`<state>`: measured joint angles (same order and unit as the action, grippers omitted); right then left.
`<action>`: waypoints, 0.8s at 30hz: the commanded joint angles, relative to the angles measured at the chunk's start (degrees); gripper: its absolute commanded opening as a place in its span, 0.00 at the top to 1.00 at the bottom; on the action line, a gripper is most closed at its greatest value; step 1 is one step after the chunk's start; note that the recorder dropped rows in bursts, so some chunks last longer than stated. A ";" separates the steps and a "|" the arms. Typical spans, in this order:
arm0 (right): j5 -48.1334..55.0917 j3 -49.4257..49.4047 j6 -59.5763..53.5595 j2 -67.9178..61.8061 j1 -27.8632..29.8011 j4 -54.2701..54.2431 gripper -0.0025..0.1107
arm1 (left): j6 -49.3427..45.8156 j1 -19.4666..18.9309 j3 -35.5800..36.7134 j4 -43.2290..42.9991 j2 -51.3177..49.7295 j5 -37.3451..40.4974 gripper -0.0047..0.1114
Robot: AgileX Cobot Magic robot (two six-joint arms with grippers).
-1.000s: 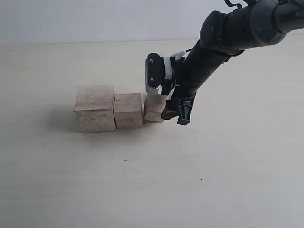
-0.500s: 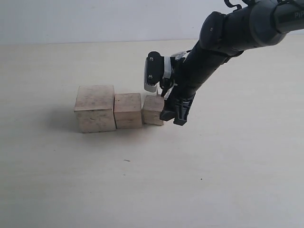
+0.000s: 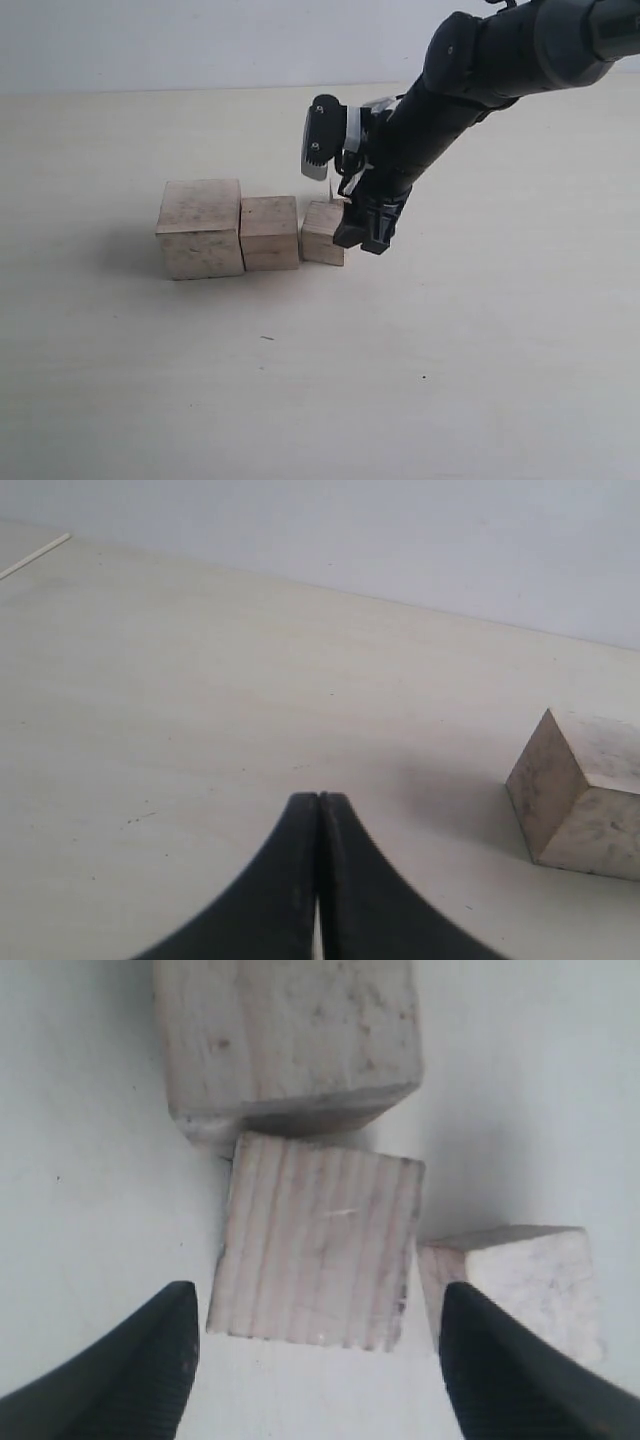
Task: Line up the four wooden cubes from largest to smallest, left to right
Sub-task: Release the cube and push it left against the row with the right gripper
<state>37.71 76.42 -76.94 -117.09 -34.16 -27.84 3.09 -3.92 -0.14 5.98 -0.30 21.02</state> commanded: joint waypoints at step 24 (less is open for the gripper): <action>1.58 0.03 53.14 1.97 0.18 14.39 0.98 | -0.02 -0.04 0.14 -0.21 0.30 -0.40 0.96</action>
<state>39.13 76.42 -25.57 -113.90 -34.16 -12.85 3.09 -3.92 -0.14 5.98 -0.30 21.02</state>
